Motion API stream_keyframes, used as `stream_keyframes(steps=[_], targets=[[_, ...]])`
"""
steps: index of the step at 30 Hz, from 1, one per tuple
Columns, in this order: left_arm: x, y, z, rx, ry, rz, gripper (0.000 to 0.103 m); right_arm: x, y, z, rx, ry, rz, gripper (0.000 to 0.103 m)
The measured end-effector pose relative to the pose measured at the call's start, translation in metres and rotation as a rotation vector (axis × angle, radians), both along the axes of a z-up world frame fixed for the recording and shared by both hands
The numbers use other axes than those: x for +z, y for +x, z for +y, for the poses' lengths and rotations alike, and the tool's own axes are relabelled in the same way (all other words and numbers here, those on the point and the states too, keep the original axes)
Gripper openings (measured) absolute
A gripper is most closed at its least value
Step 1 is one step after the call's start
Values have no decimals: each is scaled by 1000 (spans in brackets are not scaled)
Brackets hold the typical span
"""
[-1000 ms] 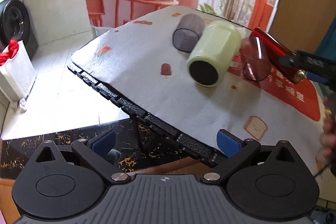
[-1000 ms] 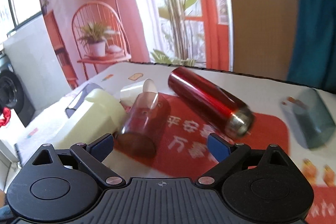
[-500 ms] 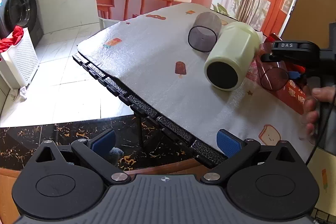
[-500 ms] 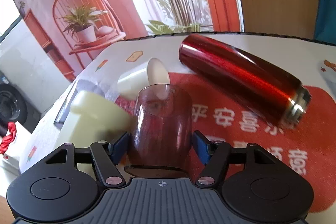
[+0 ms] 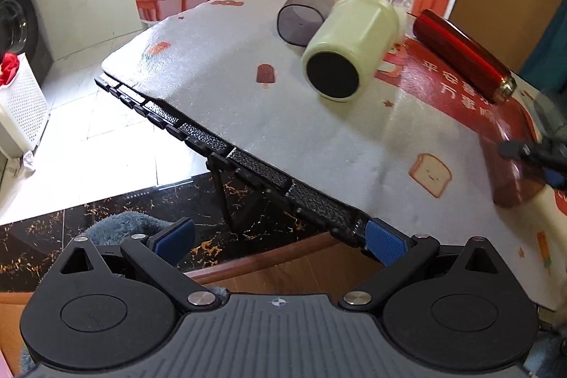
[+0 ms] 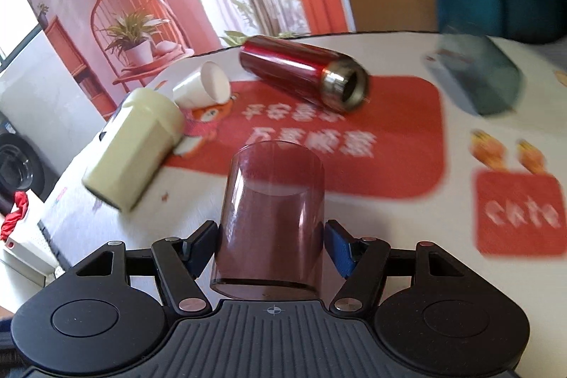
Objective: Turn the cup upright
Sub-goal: 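Lift the brown cup with the right gripper and rotate it upright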
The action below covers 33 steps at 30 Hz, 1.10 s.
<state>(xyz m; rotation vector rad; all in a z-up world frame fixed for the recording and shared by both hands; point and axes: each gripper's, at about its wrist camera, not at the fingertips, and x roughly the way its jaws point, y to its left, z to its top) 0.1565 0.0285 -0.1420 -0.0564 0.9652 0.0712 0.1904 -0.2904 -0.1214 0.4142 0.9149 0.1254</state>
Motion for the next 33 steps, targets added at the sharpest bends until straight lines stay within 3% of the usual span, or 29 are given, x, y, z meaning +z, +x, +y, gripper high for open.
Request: stream_keyframes(steps=[6,11,14,19,23,26,30,33], targets=[[7,-11,-11,-30,1,9,103,5,-43,-8,16,-44,8,63],[15,-20,-11,-17,14,4,103,7,-51,-10,12,-42,-8,64],[20,-23,-5,40,29,1,103,13,-55,-15,0,-41,-49,76],[24,-22,-1,91,27,15,103,25,-64,-26,-17,-47,-110,78],[27,-20,-9,79,50,27,103,35,-73,-39,-37,-119,-165,84],[36,-16,-18,86,98,13,103,39,-80,-64,-97,-130,-186,89],[46,-6,-29,78,96,5,103,32,-86,-97,-185,-178,-163,89],[53,1,-50,17,105,-19,103,19,-90,-117,-238,-169,-127,89]])
